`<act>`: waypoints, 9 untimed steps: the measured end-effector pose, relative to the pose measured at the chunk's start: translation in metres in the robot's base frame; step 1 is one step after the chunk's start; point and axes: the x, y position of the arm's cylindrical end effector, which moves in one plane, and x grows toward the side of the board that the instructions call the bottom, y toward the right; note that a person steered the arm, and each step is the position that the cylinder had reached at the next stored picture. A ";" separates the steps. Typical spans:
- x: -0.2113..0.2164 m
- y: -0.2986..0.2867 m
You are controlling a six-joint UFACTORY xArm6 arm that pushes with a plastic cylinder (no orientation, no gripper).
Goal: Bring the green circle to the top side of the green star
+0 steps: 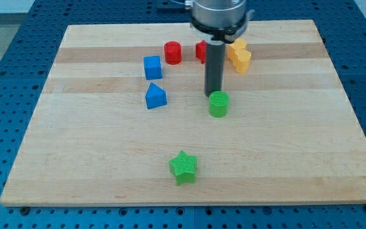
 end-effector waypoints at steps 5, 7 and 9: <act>0.025 0.015; 0.035 -0.026; 0.053 -0.063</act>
